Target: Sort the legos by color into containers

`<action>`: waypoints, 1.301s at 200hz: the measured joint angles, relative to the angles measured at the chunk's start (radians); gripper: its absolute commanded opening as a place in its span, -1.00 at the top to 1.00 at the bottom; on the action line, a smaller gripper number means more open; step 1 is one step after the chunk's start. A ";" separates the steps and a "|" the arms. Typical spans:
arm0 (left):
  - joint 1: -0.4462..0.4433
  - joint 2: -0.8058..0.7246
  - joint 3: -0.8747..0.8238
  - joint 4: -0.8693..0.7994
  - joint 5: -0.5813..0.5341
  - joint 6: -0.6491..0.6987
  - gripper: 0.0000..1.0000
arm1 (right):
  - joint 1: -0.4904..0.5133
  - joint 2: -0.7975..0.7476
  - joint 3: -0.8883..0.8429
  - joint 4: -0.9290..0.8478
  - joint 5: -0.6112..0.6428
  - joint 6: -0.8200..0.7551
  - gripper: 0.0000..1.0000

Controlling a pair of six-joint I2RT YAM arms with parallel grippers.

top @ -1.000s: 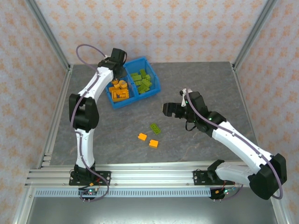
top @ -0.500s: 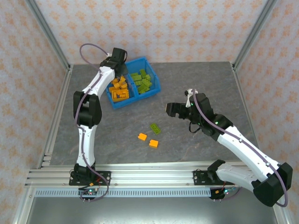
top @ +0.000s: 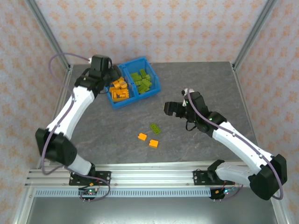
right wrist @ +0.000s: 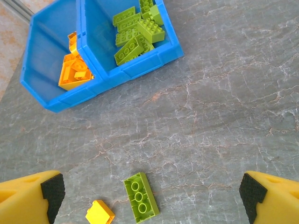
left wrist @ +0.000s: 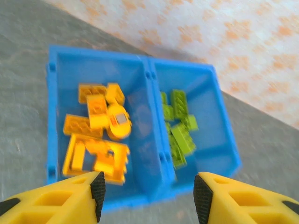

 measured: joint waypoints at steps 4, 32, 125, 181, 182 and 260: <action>-0.022 -0.029 -0.031 -0.001 0.002 -0.001 -0.15 | 0.000 0.005 0.000 0.004 0.000 0.000 -0.95; -0.214 -0.125 -0.181 -0.030 0.005 -0.003 -0.22 | 0.000 0.061 0.012 0.027 0.008 0.004 -0.96; -0.575 -0.015 -0.486 -0.072 0.060 0.014 -0.56 | 0.000 0.139 0.032 0.053 0.008 0.016 -0.96; -0.586 0.137 -0.489 -0.053 0.041 0.104 -0.58 | 0.000 0.139 0.032 0.053 0.015 0.016 -0.96; -0.586 0.141 -0.489 -0.053 0.041 0.106 -0.58 | 0.000 0.139 0.032 0.053 0.015 0.016 -0.95; -0.586 0.242 -0.461 -0.001 0.027 0.151 -0.22 | 0.000 0.128 0.032 0.051 0.019 0.020 -0.95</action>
